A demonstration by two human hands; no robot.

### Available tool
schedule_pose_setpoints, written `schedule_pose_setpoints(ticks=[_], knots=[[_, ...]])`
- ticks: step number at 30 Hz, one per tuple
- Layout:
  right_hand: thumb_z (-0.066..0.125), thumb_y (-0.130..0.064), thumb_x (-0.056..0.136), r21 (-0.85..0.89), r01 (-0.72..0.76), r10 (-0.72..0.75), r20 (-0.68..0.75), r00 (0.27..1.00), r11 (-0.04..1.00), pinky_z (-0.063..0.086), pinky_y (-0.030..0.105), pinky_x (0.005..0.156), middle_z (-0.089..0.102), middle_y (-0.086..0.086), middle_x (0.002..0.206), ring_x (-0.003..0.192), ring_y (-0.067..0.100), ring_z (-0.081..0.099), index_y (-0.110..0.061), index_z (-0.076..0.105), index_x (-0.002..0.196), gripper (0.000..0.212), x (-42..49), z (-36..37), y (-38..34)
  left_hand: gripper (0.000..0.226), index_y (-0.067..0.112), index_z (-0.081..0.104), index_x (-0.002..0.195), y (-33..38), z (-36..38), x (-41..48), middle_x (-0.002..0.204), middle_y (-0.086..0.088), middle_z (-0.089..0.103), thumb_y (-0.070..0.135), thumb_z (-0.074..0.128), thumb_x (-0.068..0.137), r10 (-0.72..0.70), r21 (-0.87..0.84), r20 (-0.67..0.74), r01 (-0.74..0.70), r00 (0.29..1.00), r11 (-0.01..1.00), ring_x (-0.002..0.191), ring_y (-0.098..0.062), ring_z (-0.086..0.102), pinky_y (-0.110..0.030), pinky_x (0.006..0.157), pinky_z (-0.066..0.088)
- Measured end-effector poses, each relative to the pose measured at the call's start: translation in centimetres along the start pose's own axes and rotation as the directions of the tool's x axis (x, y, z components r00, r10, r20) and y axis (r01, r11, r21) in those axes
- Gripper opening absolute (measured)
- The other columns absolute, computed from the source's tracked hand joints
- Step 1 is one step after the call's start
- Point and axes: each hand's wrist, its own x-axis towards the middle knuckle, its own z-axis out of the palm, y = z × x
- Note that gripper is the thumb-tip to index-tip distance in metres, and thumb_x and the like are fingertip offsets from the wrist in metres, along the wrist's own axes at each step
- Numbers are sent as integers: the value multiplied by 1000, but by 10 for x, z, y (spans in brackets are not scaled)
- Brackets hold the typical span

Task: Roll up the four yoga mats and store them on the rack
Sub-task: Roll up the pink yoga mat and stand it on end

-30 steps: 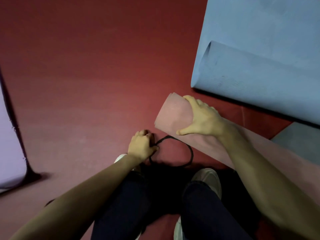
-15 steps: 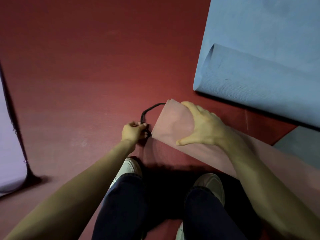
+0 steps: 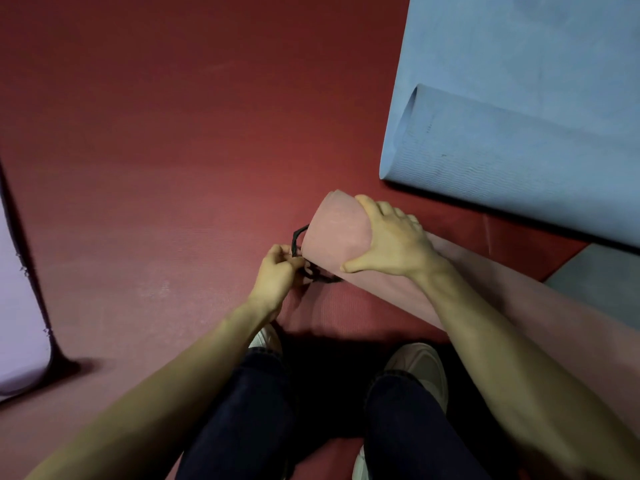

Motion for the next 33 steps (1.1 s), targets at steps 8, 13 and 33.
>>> schedule_pose_setpoints(ticks=[8,13,33], knots=[[78,-65,50,6,-84,84,17,996,996,24,40,110,34,4,147,134,25,34,-20,15,147,125,-2,-2,-7,18,10,58,73,47,27,-28,65,1,53,5,56,90,306,-97,-4,-305,952,947,63,-8,47,-20,64,40],[76,-65,51,-133,-69,54,-117,992,989,25,40,108,34,5,145,133,24,33,-11,19,144,122,-15,17,-20,10,27,69,72,70,37,-6,67,7,62,28,70,83,417,91,54,-420,907,903,70,-7,56,-34,88,49],[82,-59,34,-154,-78,25,-319,947,985,38,43,102,53,13,131,120,30,51,-4,44,129,116,-43,57,-33,7,29,69,80,90,47,18,80,18,67,25,64,83,231,642,356,-417,905,643,96,-5,57,-31,92,25]])
